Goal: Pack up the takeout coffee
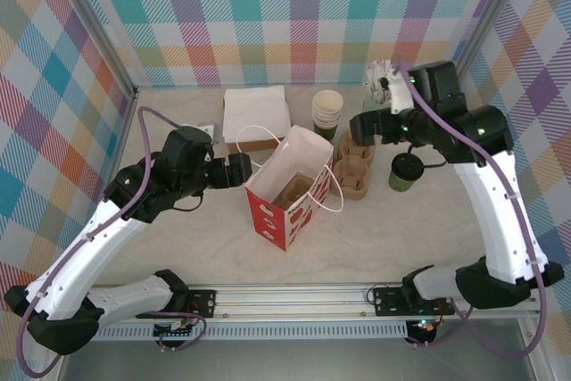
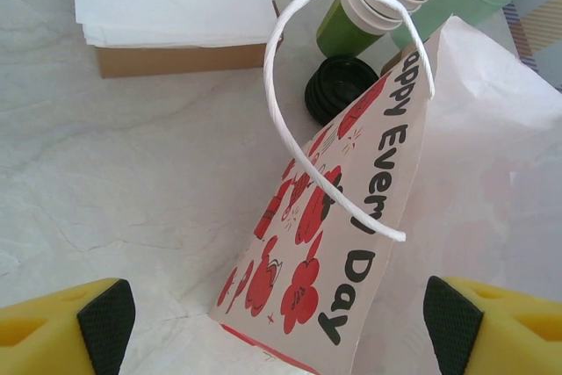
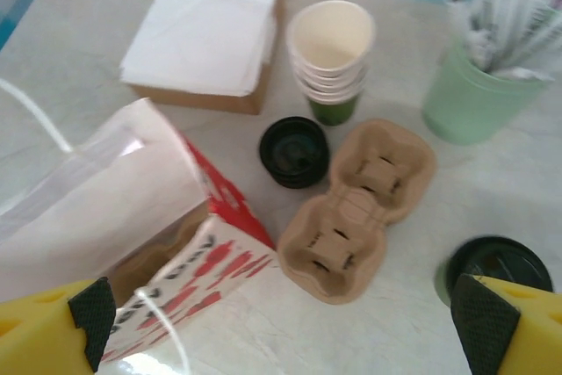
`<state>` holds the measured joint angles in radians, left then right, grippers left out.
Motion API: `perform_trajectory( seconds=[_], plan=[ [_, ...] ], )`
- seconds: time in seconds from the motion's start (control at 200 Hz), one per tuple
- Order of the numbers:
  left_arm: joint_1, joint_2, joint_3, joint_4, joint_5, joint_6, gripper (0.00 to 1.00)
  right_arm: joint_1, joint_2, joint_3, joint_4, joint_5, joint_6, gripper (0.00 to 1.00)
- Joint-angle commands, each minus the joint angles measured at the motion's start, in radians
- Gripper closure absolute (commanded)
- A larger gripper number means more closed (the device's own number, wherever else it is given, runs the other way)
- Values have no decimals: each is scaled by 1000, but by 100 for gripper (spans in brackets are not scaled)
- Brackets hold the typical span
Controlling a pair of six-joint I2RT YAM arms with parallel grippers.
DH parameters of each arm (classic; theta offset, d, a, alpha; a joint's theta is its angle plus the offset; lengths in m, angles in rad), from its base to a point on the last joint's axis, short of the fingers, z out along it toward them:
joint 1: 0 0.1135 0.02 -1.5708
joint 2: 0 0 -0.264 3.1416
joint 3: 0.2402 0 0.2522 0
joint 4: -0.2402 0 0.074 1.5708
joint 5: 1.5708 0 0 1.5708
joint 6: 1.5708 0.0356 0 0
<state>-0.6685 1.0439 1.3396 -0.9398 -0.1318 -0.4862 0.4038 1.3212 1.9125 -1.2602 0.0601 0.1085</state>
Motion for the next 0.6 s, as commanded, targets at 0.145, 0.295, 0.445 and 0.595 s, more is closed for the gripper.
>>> perform_trajectory(
  seconds=[0.145, 0.295, 0.445, 0.595],
  plan=[
    [11, 41, 124, -41, 52, 174, 15, -213, -157, -183, 59, -55, 43, 0],
    [11, 143, 251, -76, 92, 286, 15, -261, -219, -320, 71, -57, 62, 0],
    [11, 250, 361, -86, 100, 388, 15, -264, -284, -447, 97, -27, 83, 0],
    [11, 392, 509, -123, 138, 460, 15, -264, -322, -524, 100, -26, 86, 0]
  ],
)
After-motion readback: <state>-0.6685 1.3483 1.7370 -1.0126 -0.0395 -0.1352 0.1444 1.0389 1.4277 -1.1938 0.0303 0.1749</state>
